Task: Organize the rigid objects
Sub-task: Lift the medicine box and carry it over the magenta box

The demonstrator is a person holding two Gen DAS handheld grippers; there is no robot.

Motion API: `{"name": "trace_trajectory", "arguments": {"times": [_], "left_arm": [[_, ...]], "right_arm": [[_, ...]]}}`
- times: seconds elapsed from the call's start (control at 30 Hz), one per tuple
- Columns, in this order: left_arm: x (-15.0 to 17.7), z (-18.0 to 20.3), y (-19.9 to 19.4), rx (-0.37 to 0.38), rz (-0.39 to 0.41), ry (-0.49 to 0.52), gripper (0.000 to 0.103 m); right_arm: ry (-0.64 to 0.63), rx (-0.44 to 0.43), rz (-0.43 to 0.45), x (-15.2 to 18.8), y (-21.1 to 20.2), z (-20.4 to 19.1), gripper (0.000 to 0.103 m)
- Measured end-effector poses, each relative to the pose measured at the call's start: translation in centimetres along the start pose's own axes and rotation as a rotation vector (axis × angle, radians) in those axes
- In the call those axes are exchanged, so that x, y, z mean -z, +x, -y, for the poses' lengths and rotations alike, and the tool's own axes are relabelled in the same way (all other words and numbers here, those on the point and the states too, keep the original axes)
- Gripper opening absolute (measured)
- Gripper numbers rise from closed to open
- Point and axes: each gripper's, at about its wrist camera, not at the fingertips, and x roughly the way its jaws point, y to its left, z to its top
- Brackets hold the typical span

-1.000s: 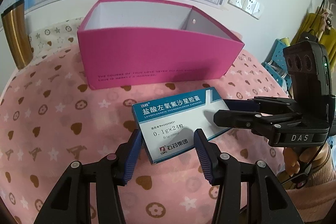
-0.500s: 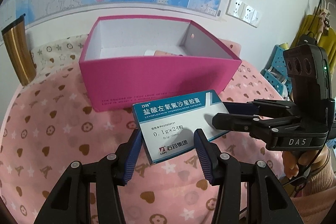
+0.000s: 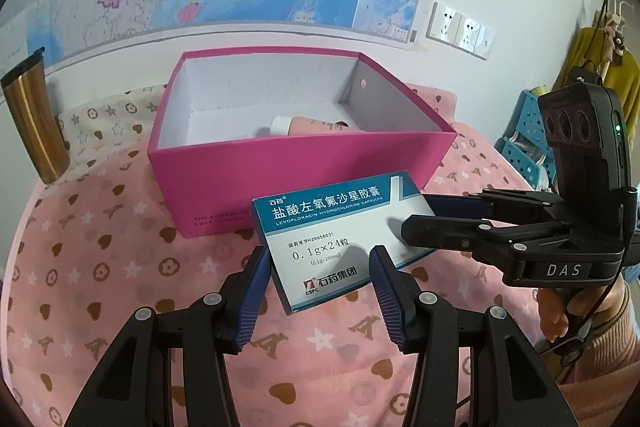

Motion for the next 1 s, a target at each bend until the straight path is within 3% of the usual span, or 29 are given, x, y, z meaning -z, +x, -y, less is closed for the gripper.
{"name": "trace_trajectory", "arguments": {"times": [1.0], "left_arm": [[-1.6, -0.4, -0.8, -0.007, 0.06, -0.004, 0.051]], "right_arm": [[-0.036, 0.016, 0.033, -1.6, -0.7, -0.5, 0.046]]}}
